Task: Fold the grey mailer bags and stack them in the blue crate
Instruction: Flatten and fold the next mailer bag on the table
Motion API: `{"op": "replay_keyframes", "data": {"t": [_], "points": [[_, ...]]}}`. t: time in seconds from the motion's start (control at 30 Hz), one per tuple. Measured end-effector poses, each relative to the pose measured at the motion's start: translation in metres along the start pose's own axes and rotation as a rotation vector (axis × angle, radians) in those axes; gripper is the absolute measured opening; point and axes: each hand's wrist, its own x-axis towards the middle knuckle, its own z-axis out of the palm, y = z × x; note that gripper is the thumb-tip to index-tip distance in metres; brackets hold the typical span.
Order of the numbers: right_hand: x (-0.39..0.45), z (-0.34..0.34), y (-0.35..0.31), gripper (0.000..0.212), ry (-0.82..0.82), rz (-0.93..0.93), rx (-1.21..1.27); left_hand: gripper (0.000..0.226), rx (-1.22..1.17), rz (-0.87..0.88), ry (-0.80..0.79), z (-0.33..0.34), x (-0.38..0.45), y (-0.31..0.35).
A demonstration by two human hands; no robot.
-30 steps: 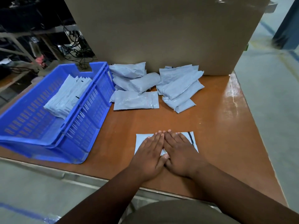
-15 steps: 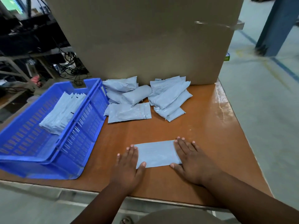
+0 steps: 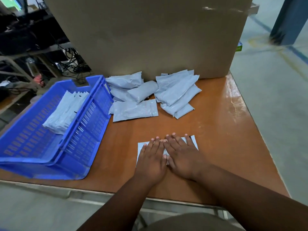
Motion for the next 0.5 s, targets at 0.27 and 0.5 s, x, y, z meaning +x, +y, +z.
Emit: {"op": "replay_keyframes", "data": {"t": [0.27, 0.5], "points": [[-0.008, 0.001, 0.014, 0.075, -0.039, 0.087, 0.017, 0.078, -0.012, -0.043, 0.003, 0.013, -0.011, -0.036], [-0.022, -0.002, 0.03, 0.079, -0.081, 0.159, 0.084, 0.1, -0.012, -0.118, -0.106, -0.006, -0.027, -0.062]]}}
